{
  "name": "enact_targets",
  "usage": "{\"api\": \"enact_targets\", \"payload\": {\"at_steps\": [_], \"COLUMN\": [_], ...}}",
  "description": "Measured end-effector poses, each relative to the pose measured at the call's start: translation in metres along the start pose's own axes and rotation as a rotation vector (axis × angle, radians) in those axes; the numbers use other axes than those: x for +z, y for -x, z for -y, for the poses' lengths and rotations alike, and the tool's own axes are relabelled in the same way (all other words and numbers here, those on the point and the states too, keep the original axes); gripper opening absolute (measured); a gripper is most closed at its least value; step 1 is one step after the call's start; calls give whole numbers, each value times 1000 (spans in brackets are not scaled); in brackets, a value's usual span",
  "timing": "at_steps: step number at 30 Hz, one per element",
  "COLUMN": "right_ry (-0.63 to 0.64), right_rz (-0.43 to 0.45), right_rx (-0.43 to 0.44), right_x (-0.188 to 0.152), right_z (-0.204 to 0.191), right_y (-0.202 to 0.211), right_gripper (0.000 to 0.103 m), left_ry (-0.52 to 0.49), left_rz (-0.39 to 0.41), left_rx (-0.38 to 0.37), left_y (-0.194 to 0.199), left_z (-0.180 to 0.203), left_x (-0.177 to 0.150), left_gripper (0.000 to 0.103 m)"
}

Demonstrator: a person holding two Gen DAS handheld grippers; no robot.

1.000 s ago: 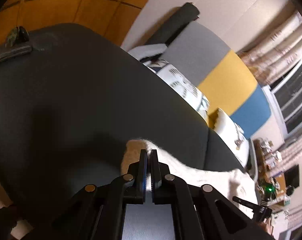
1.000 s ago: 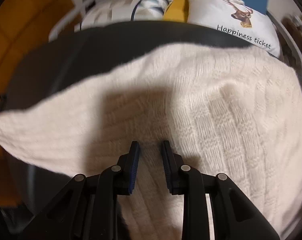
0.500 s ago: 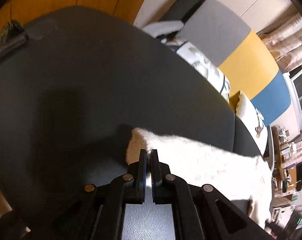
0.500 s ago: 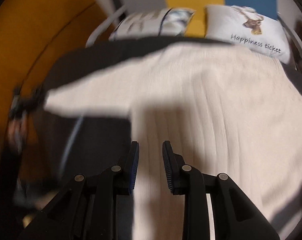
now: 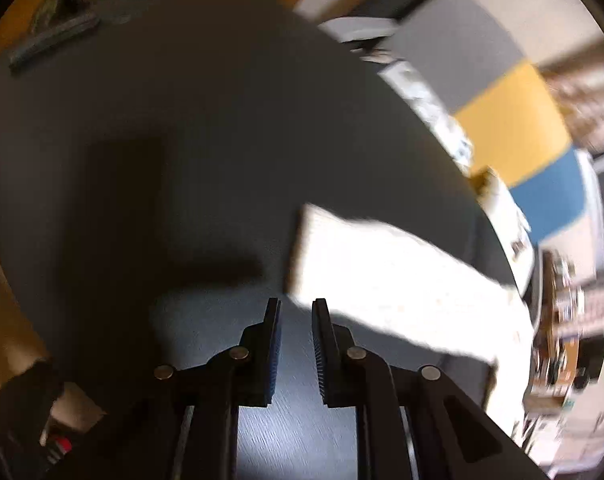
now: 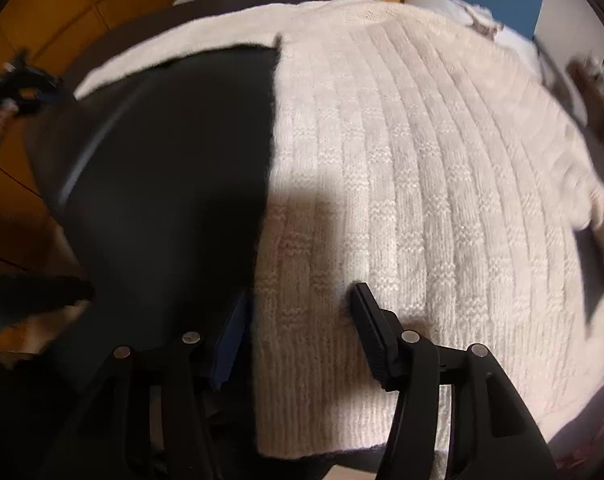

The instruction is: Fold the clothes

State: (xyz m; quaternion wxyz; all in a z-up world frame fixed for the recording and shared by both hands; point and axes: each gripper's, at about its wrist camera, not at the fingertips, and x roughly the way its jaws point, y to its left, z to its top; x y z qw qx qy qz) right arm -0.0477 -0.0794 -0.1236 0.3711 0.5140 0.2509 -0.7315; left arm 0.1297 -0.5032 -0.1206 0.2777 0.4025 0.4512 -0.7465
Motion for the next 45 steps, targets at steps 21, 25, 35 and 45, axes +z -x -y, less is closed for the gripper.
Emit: {"api": "enact_targets", "payload": {"at_steps": [21, 25, 35, 45], "right_ry": [-229, -244, -291, -397], "right_rz": [153, 170, 202, 69], "right_rx": [397, 450, 528, 13], "right_x": [-6, -4, -12, -61], "right_z": [-22, -16, 21, 155], "right_y": [14, 16, 47, 30], "right_gripper": [9, 9, 16, 15], "left_ry": [-262, -242, -320, -383], "left_rz": [-463, -505, -441, -370], "left_rx": [-412, -391, -363, -320], "left_y": [-111, -118, -103, -82], "left_z": [226, 225, 228, 220], "left_x": [-194, -197, -187, -154], "left_gripper": [23, 24, 5, 4]}}
